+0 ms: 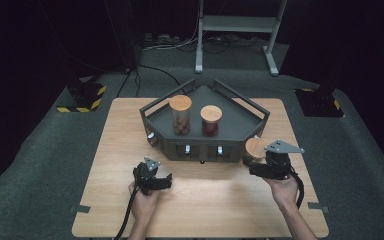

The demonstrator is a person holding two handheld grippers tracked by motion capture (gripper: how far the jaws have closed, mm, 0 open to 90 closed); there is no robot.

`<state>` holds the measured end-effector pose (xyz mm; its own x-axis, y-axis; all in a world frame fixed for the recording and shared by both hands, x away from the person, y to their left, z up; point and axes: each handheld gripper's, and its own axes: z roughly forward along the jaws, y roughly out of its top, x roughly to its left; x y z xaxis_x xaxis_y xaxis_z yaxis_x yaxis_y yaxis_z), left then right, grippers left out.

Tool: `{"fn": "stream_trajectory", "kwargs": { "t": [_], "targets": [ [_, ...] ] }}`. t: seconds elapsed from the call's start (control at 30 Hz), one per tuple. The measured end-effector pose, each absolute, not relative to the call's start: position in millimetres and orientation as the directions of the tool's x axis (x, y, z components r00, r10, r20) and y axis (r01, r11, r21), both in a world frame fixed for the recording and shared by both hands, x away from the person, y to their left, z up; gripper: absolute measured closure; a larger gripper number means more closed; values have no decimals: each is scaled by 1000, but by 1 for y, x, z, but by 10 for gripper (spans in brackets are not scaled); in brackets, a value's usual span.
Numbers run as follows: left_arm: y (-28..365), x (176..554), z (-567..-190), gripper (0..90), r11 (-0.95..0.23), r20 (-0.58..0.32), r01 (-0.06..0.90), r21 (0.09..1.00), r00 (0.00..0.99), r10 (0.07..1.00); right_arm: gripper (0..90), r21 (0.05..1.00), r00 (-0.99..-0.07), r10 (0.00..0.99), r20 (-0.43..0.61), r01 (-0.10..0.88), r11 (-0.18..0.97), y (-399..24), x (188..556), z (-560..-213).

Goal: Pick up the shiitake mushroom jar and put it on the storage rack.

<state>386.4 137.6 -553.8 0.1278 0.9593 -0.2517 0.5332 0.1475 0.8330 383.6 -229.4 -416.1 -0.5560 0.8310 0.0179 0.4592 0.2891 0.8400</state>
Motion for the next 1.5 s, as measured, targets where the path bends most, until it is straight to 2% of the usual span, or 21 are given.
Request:
{"fn": "stream_trajectory", "kwargs": {
  "t": [0.87, 1.5],
  "targets": [
    [138, 386, -554, 68, 147, -252, 533, 833, 128, 959, 250, 825, -600, 800, 5, 455, 336, -216, 392, -388],
    [138, 386, -554, 68, 147, -251, 534, 833, 128, 959, 250, 827, -608, 793, 46, 468, 311, -211, 404, -372]
  ]
}}
